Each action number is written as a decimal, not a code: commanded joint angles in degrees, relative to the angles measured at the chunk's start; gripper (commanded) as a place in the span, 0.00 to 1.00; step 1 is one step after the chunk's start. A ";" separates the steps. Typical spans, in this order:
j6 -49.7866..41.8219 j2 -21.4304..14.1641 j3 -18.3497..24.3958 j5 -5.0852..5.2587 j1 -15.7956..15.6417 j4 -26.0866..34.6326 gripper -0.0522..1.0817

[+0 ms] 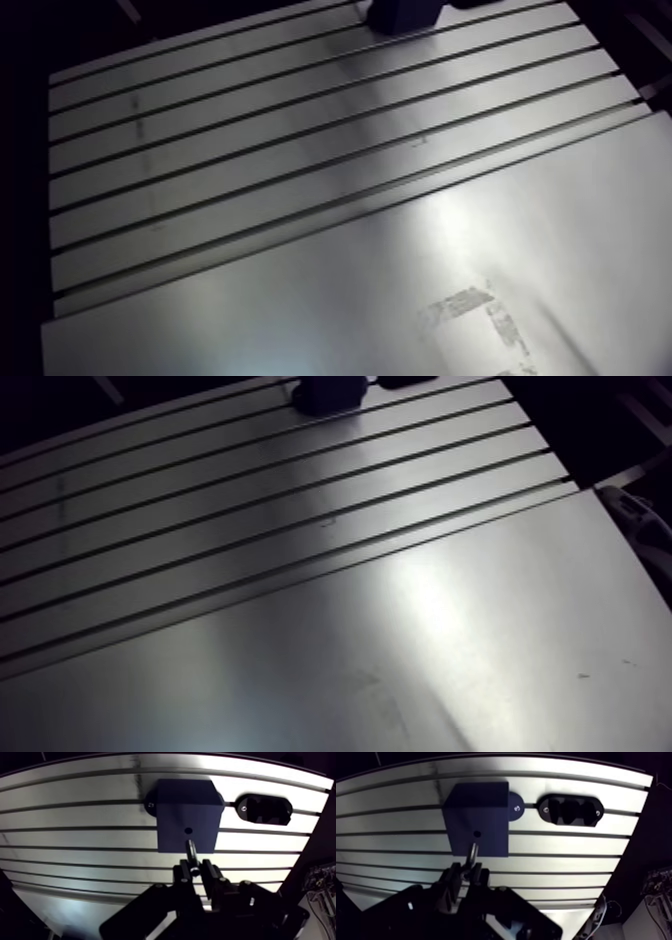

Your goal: Pick up the M10 bolt and insert it into the hole until fully seated.

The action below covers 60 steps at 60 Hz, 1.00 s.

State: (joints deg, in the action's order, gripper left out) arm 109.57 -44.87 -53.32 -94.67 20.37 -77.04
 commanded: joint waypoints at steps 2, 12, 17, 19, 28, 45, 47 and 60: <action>-0.10 0.02 -0.50 -0.03 -0.15 -0.25 1.00; -0.10 0.10 -0.59 -0.03 -0.15 -0.35 1.00; -0.10 0.10 -0.59 -0.03 -0.15 -0.35 1.00; -0.10 0.10 -0.59 -0.10 -0.15 -0.35 1.00; -0.10 0.10 -0.59 -0.12 -0.15 -0.35 0.99; -0.10 0.10 -0.68 -0.03 -0.15 -0.35 0.99; -0.10 0.10 -0.68 -0.10 -0.15 -0.35 0.99; -0.10 0.02 -0.68 -0.12 -0.24 -1.05 0.99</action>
State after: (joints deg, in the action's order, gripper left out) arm 109.47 -44.78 -53.97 -94.77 20.21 -77.59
